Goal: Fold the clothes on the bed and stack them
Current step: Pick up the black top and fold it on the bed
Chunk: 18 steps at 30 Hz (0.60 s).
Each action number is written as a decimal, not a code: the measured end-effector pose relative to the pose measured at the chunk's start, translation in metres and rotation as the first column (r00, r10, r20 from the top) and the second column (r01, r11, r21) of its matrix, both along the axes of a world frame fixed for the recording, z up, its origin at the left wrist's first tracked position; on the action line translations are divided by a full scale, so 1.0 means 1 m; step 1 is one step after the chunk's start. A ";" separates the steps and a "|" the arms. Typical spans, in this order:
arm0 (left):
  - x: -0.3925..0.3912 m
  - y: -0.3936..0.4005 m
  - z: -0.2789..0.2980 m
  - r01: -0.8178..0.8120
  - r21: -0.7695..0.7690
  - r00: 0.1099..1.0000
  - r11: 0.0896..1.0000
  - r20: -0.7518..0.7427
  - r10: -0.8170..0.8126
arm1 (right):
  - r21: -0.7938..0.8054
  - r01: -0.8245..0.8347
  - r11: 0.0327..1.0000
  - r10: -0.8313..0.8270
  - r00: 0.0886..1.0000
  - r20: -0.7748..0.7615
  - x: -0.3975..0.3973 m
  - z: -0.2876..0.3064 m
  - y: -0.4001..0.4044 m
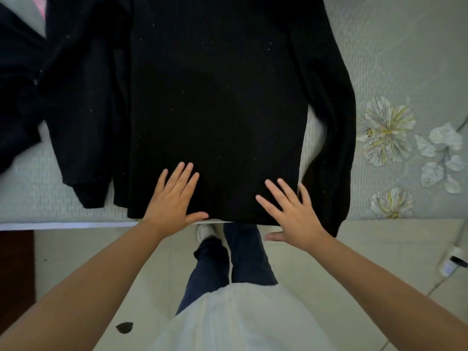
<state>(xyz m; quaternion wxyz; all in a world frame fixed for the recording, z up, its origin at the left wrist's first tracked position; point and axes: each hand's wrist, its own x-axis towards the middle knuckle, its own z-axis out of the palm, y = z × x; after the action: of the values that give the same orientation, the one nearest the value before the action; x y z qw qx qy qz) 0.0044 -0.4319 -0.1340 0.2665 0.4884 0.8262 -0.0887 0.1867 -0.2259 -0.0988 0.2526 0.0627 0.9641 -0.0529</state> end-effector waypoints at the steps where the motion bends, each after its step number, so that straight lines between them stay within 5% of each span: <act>1: 0.004 -0.009 0.002 0.015 0.001 1.000 1.000 -0.007 -0.015 | -0.007 -0.011 1.000 0.012 0.997 0.070 0.007 -0.005 -0.005; 4: 0.012 -0.032 0.009 0.016 0.075 0.999 0.997 -0.035 -0.014 | -0.001 0.008 1.000 -0.007 0.989 0.149 0.019 -0.019 0.002; 11: 0.011 -0.043 0.021 -0.041 0.224 0.989 0.974 -0.131 0.071 | -0.024 0.171 0.985 -0.173 0.979 -0.106 0.034 0.029 0.019; 18: 0.002 -0.025 0.025 -0.274 0.369 0.958 0.888 0.025 0.285 | 0.056 0.325 0.944 -0.329 0.942 0.070 0.056 0.045 0.036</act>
<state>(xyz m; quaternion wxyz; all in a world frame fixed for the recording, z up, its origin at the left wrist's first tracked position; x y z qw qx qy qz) 0.0062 -0.4564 -0.1086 0.1678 0.4044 0.8935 0.1001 0.2430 -0.1903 -0.0536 0.2766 0.2293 0.9305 -0.0704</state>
